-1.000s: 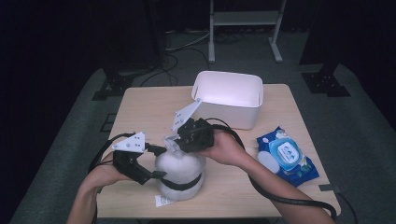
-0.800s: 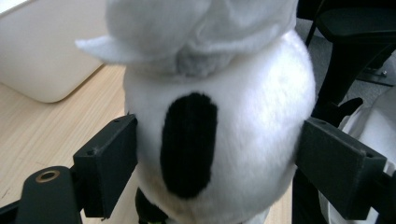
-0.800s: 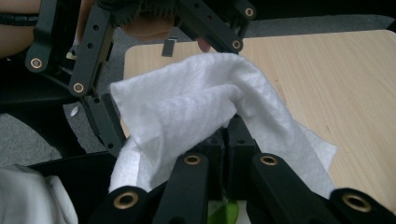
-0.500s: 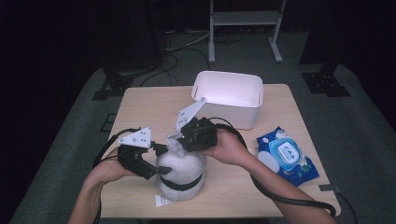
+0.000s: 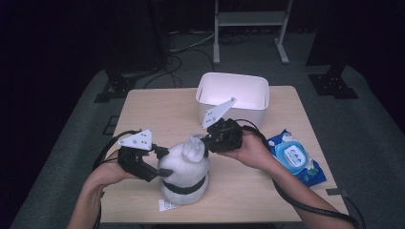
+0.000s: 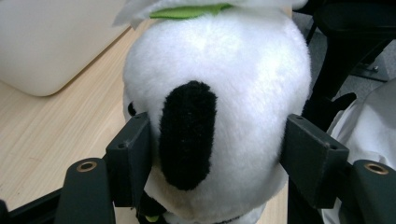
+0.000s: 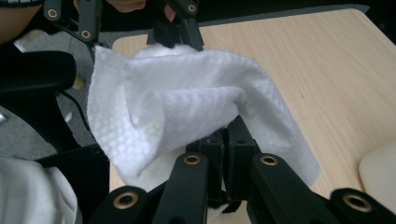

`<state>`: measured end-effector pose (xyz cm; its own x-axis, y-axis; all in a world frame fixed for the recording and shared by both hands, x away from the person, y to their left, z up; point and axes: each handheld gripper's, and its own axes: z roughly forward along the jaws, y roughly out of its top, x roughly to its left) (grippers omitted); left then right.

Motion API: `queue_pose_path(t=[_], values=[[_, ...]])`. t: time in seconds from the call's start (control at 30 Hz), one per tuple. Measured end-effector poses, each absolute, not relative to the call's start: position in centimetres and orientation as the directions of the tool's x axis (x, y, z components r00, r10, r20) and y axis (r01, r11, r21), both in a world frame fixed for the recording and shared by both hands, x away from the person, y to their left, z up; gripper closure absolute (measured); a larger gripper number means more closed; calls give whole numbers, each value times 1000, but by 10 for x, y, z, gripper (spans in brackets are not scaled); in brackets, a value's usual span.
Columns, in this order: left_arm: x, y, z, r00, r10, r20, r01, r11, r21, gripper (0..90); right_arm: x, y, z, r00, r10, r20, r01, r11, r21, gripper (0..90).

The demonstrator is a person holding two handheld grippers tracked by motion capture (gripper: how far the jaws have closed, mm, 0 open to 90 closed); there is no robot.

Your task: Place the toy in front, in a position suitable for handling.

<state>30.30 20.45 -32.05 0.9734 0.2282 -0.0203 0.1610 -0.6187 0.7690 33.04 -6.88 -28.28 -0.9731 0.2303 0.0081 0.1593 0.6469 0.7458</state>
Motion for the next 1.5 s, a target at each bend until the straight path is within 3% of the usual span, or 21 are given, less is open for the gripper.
queue_pose_path(t=[0.37, 0.77, 1.03, 1.5], values=[[303, 207, -320, 972, 233, -19, 165, -627, 762, 298, 335, -96, -292, -959, 283, 28, 206, 623, 755, 871], [303, 207, -319, 973, 230, -10, 157, -634, 757, 294, 340, -107, -334, -949, 302, 94, 277, 650, 707, 870], [302, 199, -318, 978, 210, 6, 131, -632, 763, 294, 331, -94, -302, -965, 260, 37, 199, 631, 750, 870], [305, 190, -317, 982, 188, 13, 113, -639, 761, 294, 322, -47, -273, -983, 182, -37, 94, 659, 747, 869]])
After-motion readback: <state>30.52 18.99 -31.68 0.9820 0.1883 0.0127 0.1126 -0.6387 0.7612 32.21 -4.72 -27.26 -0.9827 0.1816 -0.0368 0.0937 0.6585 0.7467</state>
